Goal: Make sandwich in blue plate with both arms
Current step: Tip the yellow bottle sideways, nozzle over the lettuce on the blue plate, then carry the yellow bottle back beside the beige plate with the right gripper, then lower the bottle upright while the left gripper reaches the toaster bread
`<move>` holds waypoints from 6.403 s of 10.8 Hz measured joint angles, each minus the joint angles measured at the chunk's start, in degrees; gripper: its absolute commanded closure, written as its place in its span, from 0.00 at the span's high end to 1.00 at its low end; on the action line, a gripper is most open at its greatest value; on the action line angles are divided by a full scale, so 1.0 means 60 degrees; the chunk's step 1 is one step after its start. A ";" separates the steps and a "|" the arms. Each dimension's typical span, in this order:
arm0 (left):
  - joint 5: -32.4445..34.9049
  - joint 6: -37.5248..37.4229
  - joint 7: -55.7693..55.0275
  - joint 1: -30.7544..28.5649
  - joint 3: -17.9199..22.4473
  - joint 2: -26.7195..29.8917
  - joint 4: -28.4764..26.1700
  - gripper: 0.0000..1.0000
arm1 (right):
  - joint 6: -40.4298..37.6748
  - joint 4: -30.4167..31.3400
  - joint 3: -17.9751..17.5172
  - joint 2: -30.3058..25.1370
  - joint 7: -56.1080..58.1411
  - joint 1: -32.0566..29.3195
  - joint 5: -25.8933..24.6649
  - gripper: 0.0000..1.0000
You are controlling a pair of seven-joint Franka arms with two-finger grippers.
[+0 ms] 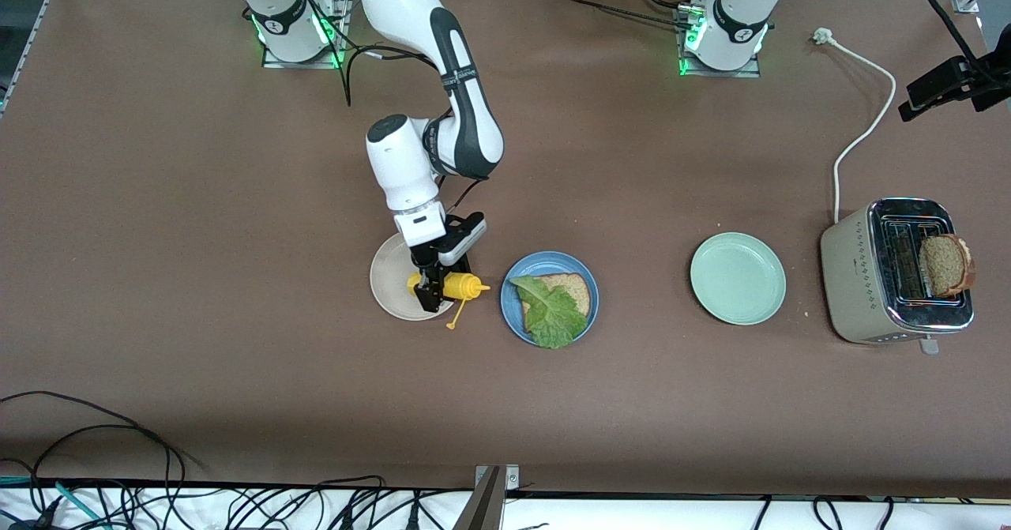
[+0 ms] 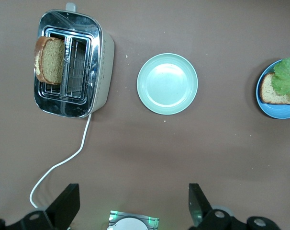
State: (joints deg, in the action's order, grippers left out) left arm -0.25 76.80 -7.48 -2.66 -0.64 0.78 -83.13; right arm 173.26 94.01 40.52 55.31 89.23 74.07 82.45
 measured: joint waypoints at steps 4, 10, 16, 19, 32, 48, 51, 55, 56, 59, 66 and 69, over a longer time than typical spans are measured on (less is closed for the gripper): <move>0.0000 0.0000 0.0000 -0.0012 0.0002 0.0000 0.0000 1.00 | 0.0037 -0.0122 0.0014 0.0315 -0.0053 0.0010 -0.1723 0.00; 0.0000 0.0000 0.0000 -0.0012 0.0002 0.0000 0.0000 1.00 | 0.0038 -0.0098 0.0301 0.1196 -0.0080 -0.0019 -0.3872 0.00; 0.0000 0.0000 0.0000 -0.0012 0.0002 0.0000 0.0000 1.00 | -0.0280 -0.0085 0.0927 0.1353 -0.0074 0.0006 -0.4742 0.00; 0.0000 0.0001 0.0000 -0.0012 0.0002 0.0000 0.0000 1.00 | -0.1976 -0.0298 0.1896 0.1333 -0.0139 0.0140 -0.5287 0.00; 0.0000 0.0002 0.0000 -0.0015 0.0002 0.0000 0.0000 1.00 | -0.5973 -0.2516 0.1989 0.1400 -0.6569 0.0547 -1.0482 0.00; 0.0000 0.0026 0.0001 -0.0105 0.0102 -0.0001 0.0002 1.00 | -1.0097 -0.2033 0.2432 -0.3330 -0.2637 -0.2179 -0.8438 0.00; 0.0000 0.0058 0.0008 -0.0240 0.0118 -0.0072 0.0002 1.00 | -1.1075 -0.1266 0.2413 -0.4130 -0.0104 -0.3350 -0.6590 0.00; 0.0000 0.0086 0.0008 -0.0435 0.0128 -0.0225 -0.0020 1.00 | -1.2971 -0.0604 0.2367 -0.4237 0.2321 -0.5175 -0.4231 0.00; 0.0000 0.0142 0.0047 -0.0617 0.0128 -0.0338 -0.0036 1.00 | -1.3279 -0.0378 0.2348 -0.4235 0.2878 -0.5495 -0.3846 0.00; 0.0000 0.0635 0.0399 -0.1167 0.0159 -0.0584 -0.0077 1.00 | -1.3815 0.0700 0.2280 -0.4193 0.4672 -0.5858 -0.2441 0.00; 0.1212 0.2000 0.0915 -0.1277 0.0132 -0.1318 -0.0474 1.00 | -1.6502 0.1761 0.1995 -0.2717 0.8212 -0.7327 -0.0150 0.00; 0.1218 0.3101 0.2185 -0.1723 0.0351 -0.2089 -0.0644 1.00 | -1.6651 0.1704 0.0749 -0.2064 0.9259 -0.8383 0.0307 0.00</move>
State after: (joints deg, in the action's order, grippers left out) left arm 7.05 95.41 5.64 -13.00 1.46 -11.75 -86.99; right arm 73.35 104.23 45.02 42.92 144.78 23.78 84.29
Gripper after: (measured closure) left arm 0.000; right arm 0.947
